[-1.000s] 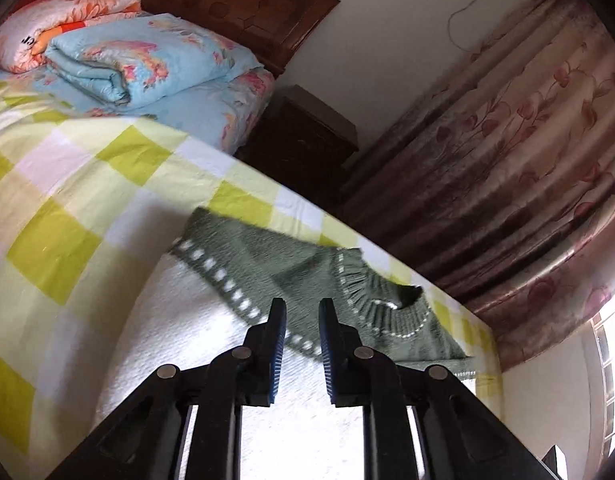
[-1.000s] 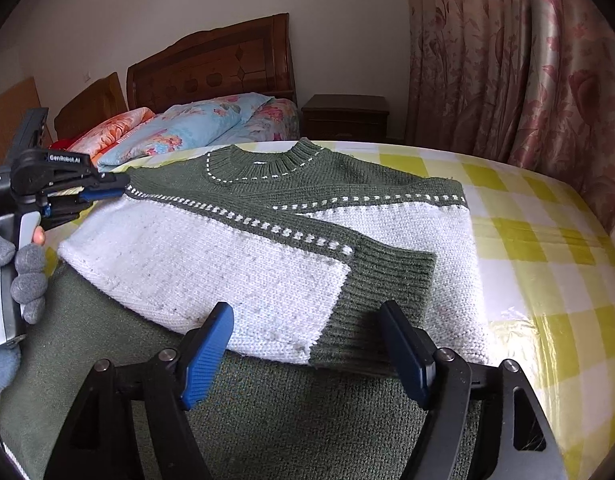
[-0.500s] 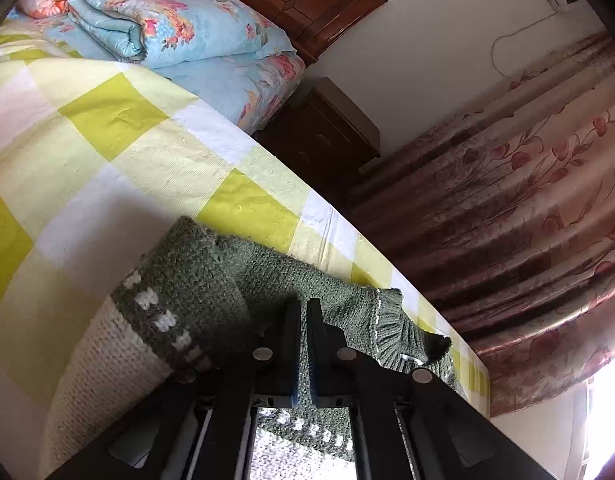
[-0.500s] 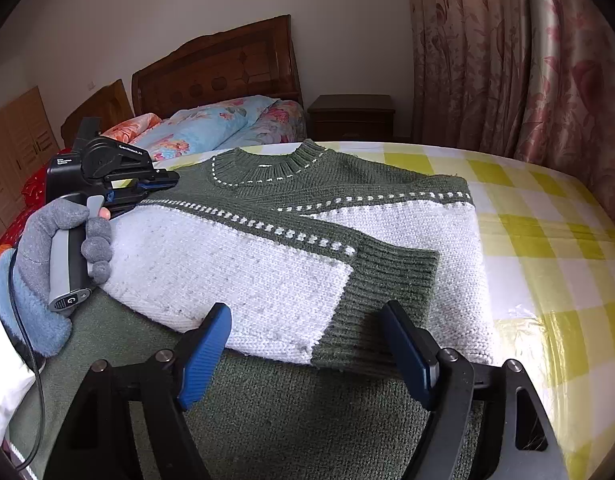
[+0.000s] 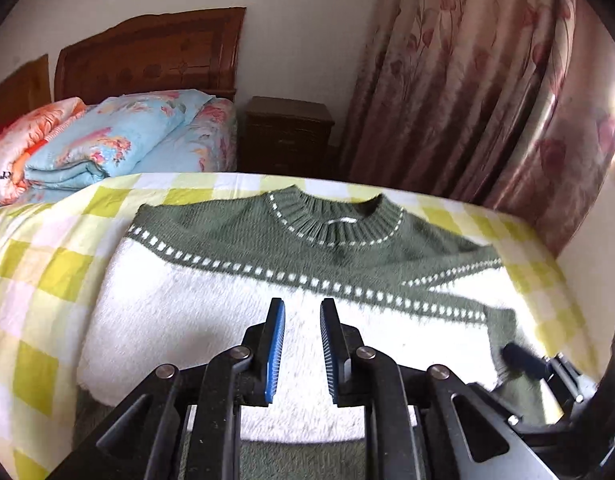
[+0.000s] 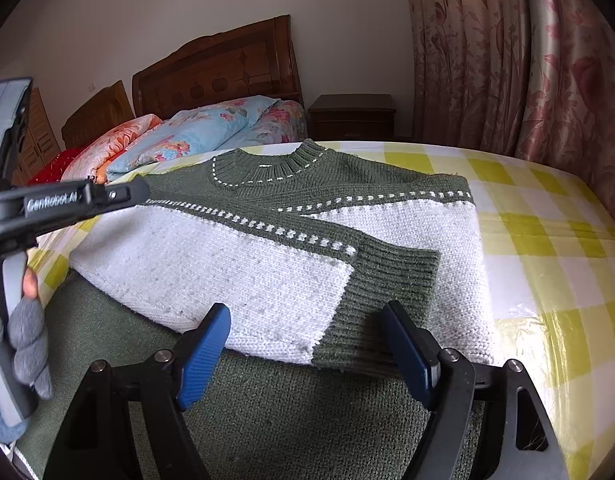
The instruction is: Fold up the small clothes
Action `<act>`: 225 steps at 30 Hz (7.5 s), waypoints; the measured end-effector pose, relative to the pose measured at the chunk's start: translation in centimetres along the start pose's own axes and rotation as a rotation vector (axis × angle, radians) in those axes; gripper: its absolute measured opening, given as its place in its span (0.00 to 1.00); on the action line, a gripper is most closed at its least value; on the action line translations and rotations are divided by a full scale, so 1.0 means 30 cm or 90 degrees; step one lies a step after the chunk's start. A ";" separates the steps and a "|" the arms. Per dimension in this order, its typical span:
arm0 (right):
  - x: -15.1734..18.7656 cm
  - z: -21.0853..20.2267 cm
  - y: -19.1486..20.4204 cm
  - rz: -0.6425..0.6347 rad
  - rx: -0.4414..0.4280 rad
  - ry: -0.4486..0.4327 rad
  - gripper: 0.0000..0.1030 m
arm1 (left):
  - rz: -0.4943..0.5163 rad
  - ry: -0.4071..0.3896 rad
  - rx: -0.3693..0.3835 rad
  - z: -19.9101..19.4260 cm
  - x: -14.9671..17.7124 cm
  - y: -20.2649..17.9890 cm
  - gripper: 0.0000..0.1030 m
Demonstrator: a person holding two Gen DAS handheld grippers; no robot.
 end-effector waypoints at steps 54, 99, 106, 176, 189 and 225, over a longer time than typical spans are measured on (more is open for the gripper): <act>-0.286 0.324 0.013 -0.087 -0.029 0.123 1.00 | -0.047 -0.001 0.066 0.066 0.107 0.091 0.23; -0.029 0.052 0.029 -0.078 0.066 0.039 1.00 | -0.093 -0.003 0.110 0.075 0.107 0.120 0.23; -0.030 0.052 -0.044 -0.005 0.073 0.033 1.00 | -0.110 -0.003 0.126 0.080 0.104 0.131 0.23; 0.429 -0.351 0.206 -0.108 -0.006 0.091 1.00 | 0.052 0.035 0.123 -0.500 0.662 0.171 0.21; 0.494 -0.339 0.219 -0.155 -0.029 0.120 1.00 | 0.094 0.072 0.140 -0.508 0.753 0.192 0.22; 0.594 -0.465 0.179 -0.124 0.015 0.084 1.00 | 0.087 0.027 0.004 -0.590 0.838 0.285 0.23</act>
Point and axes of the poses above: each gripper's, at about its wrist camera, not at the fingertips, and z roughly the way its jaws point, y to its left, x to its underside, the point moved 2 cm from there along z, roughly the way its jaws point, and after that the axes turned 5 degrees about -x, right-handed, at the moved point
